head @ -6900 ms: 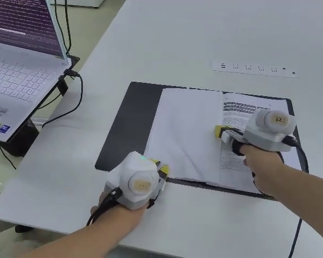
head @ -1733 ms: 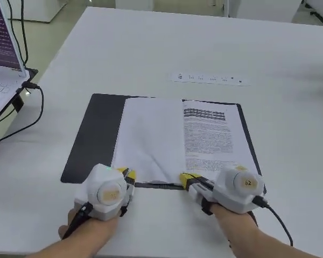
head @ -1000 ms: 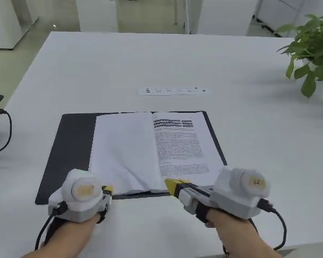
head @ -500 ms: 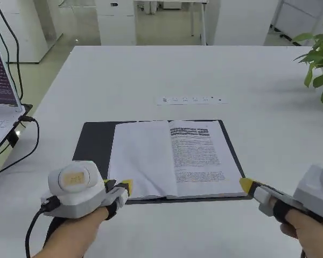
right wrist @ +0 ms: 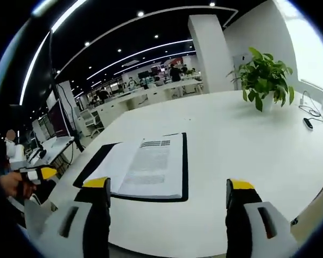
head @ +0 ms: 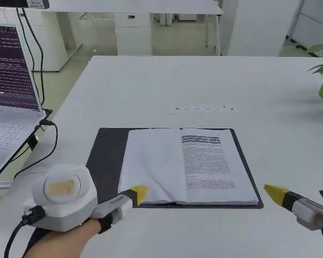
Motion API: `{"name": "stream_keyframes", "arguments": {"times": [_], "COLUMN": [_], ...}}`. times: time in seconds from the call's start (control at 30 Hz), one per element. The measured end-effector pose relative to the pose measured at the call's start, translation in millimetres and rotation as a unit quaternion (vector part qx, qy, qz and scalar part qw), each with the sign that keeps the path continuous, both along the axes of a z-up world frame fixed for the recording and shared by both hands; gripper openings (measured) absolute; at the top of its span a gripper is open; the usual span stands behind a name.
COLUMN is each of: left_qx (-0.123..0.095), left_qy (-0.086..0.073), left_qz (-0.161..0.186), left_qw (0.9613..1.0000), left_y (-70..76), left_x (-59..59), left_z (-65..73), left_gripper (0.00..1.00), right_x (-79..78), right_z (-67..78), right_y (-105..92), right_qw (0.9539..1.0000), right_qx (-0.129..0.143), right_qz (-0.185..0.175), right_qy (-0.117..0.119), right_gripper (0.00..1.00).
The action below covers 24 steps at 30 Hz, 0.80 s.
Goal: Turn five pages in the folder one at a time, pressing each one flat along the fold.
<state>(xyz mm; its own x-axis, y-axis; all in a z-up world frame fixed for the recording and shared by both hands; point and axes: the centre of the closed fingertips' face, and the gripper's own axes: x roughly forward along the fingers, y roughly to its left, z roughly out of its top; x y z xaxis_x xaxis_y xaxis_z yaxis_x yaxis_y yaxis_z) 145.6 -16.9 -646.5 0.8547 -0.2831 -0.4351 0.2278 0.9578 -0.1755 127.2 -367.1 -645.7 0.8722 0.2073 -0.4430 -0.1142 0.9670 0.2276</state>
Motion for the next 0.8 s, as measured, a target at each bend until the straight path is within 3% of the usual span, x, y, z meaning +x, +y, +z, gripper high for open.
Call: {"name": "stream_keyframes", "arguments": {"times": [0.03,0.2,0.27,0.4,0.67,0.8], "left_qx": [0.001,0.013,0.014,0.013,0.019,0.021], "left_qy": [0.001,0.001,-0.004,-0.012,-0.025,-0.017], "left_qz": [0.004,0.01,0.011,0.015,0.007,0.002], "left_qw": [1.0,0.9999,0.9998,0.9997,0.9995,0.9996], "left_y": [1.2,7.6,8.0,9.6,1.1,-1.8], "left_x": [-0.8,-8.1,-9.8,-11.0,-10.1,-10.9], "left_z": [-0.5,-0.9,1.8,8.6,21.0,18.6], "left_gripper": [0.99,0.99,0.99,0.99,0.99,0.99], "right_x": [-0.6,-2.3,-1.1,4.7,8.5,10.1], "right_z": [-2.6,-8.8,-4.2,2.1,7.6,5.5], "right_y": [0.2,3.7,3.4,5.9,15.6,22.0], "right_qw": [1.0,0.9998,0.9998,0.9998,0.9996,0.9994], "right_qx": [-0.003,-0.001,-0.012,0.001,0.008,0.012], "right_qz": [0.004,0.016,0.015,0.017,0.022,0.029], "right_qy": [0.005,0.013,0.005,-0.006,-0.013,-0.012], "right_gripper": [1.0,1.0,1.0,1.0,1.0,1.0]}}
